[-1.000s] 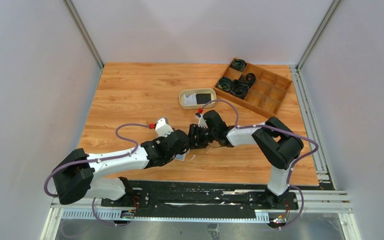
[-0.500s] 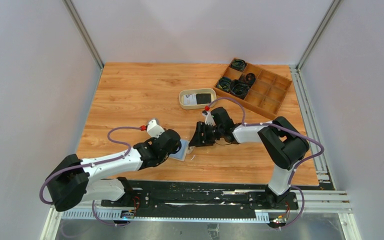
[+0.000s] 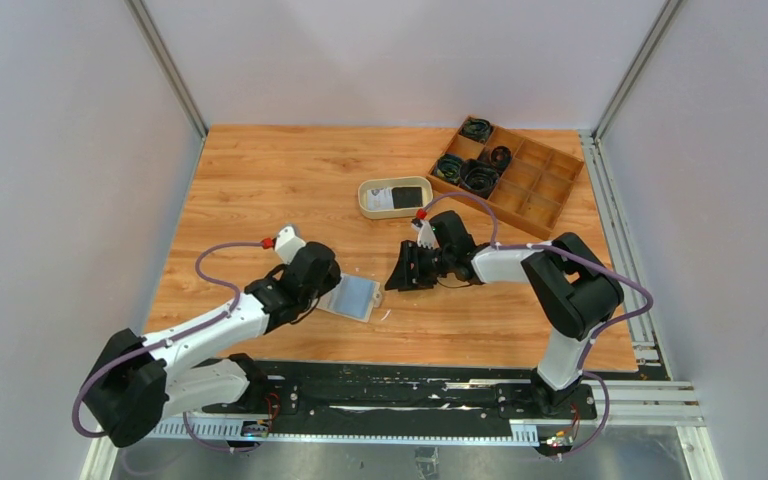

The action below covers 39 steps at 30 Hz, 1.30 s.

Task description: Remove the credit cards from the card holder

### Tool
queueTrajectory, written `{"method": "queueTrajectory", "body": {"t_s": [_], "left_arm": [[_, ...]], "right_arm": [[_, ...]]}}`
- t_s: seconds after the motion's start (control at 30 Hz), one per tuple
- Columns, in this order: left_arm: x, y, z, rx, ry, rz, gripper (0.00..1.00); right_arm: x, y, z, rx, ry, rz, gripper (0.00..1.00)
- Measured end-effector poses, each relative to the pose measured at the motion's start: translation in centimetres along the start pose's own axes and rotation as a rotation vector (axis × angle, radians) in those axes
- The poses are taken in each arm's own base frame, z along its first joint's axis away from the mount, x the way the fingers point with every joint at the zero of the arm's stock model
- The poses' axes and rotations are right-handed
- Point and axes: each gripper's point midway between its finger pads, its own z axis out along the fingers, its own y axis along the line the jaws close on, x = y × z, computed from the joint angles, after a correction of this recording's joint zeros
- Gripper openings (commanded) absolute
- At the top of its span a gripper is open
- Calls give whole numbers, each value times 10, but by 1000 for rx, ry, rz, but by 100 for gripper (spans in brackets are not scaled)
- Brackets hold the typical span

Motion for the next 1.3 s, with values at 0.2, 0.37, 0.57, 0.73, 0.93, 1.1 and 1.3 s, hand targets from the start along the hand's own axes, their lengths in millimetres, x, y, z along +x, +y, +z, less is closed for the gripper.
{"method": "queueTrajectory", "body": {"t_s": [0.2, 0.37, 0.57, 0.73, 0.93, 1.1, 1.3], "left_arm": [[-12, 16, 8, 0, 37, 0, 73], [-5, 53, 15, -33, 118, -4, 88], [-10, 58, 16, -6, 162, -4, 90], [-14, 68, 20, 10, 191, -41, 90], [-6, 69, 26, 33, 250, -20, 87], [-3, 64, 31, 73, 271, -3, 86], [-2, 59, 33, 107, 281, 3, 84]], "right_arm": [[1, -1, 0, 2, 2, -3, 49], [4, -4, -1, 11, 11, -5, 42], [6, -5, -1, 12, 17, -4, 49], [8, 2, -3, 7, 10, -29, 56], [17, 9, -3, 45, 14, -84, 58], [27, 19, 4, 30, 34, -108, 59], [38, 37, 18, 2, 66, -135, 59]]}}
